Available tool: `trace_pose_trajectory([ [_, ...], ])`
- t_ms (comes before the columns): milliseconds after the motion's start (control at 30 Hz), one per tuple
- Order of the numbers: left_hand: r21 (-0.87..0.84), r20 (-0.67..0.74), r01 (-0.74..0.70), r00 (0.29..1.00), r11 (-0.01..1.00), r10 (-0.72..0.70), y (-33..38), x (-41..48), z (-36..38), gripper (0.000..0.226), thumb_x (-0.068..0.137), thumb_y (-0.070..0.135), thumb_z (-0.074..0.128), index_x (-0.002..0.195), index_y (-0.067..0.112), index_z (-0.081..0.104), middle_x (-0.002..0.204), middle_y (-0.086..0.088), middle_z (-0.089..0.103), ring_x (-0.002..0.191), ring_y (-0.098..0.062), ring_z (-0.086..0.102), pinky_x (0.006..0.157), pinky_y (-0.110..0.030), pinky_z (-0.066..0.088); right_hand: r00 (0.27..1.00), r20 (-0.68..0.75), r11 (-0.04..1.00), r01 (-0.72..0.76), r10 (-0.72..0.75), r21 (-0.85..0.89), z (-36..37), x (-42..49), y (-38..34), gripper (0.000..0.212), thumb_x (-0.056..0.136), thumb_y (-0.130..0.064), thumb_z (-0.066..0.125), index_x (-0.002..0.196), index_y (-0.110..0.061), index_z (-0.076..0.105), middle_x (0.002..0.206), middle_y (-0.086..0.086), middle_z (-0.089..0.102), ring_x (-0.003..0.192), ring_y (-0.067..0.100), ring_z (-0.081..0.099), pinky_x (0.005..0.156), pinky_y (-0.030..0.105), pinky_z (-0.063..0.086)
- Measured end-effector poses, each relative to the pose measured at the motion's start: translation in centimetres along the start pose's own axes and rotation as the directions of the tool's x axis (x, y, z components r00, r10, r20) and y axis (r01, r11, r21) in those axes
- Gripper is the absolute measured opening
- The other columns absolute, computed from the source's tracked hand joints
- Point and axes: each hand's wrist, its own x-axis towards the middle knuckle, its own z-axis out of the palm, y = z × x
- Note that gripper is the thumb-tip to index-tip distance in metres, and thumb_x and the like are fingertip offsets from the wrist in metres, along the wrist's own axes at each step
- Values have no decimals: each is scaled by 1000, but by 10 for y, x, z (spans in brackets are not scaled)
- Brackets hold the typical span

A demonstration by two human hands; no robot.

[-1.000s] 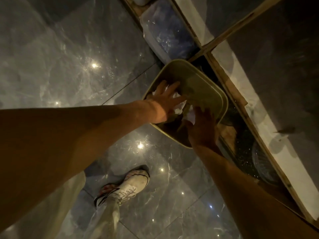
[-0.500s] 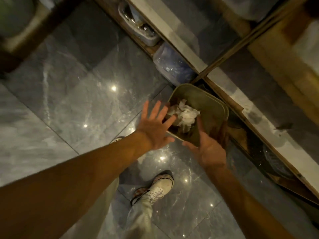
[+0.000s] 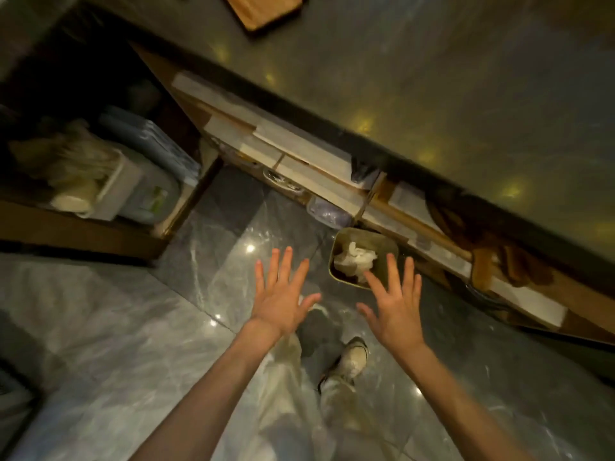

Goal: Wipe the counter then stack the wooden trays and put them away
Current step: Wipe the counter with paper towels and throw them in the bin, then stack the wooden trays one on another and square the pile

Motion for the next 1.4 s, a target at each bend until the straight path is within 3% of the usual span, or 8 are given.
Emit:
trace_pose_trajectory([
  [167, -51, -92, -27, 996, 998, 22, 39, -64, -53, 71, 93, 64, 27, 153, 31, 9, 163, -8, -6, 148, -32, -13, 117, -59, -8, 999, -38, 990, -32, 38, 140, -72, -57, -7, 59, 89, -43, 62, 144, -30, 43, 163, 11, 9, 149, 35, -15, 120, 57, 3],
  [433, -135, -165, -71, 985, 988, 48, 66, -91, -78, 69, 89, 70, 24, 150, 38, 19, 163, -1, 6, 150, -25, -4, 118, -53, -8, 987, -134, 970, -56, 90, 237, -124, -115, 42, 69, 89, -56, 54, 149, -46, 20, 159, -11, -16, 146, 17, -25, 119, 49, 7],
  [567, -112, -223, -185, 962, 976, 157, 67, -65, -120, 65, 92, 66, 26, 150, 38, 19, 163, -1, 5, 150, -23, -6, 115, -48, -14, 971, -181, 956, -100, 154, 276, -159, -105, 57, 67, 90, -56, 52, 147, -50, 17, 163, -9, 2, 147, 12, -18, 116, 45, 6],
  [767, -68, -353, -268, 907, 961, 228, 54, 4, -211, 71, 86, 74, 19, 146, 37, 28, 160, 1, 21, 149, -22, 12, 119, -52, 5, 970, -208, 929, -42, 126, 367, -229, -30, 24, 62, 92, -53, 51, 147, -45, 23, 160, -10, 22, 146, 5, 3, 120, 42, 17],
  [867, -56, -356, -284, 902, 957, 246, 45, 54, -261, 68, 88, 72, 24, 146, 36, 30, 158, 1, 27, 148, -24, 16, 118, -53, 7, 971, -202, 921, -41, 128, 388, -264, 22, -6, 60, 93, -50, 52, 147, -42, 27, 159, -9, 26, 148, 9, 16, 118, 36, 21],
  [1033, -67, -330, -336, 896, 939, 297, 29, 136, -346, 68, 89, 69, 22, 145, 33, 34, 157, 2, 31, 147, -22, 21, 119, -51, 10, 974, -168, 899, -67, 153, 433, -312, 122, -62, 60, 94, -47, 52, 149, -38, 29, 159, -6, 26, 147, 10, 20, 119, 36, 22],
  [1233, -106, -384, -314, 888, 943, 253, -41, 204, -434, 53, 97, 55, 31, 140, 27, 44, 147, 6, 46, 138, -14, 37, 115, -45, 22, 981, -114, 894, -93, 158, 438, -338, 240, -129, 57, 95, -44, 53, 148, -32, 36, 155, -6, 36, 143, 8, 30, 117, 31, 26],
  [1400, -196, -367, -189, 924, 962, 107, -106, 250, -477, 50, 99, 48, 36, 138, 21, 49, 141, 0, 54, 130, -22, 47, 112, -46, 29, 992, -59, 897, -79, 116, 436, -333, 314, -168, 55, 95, -44, 53, 146, -30, 39, 149, -7, 44, 136, 7, 39, 110, 24, 29],
])
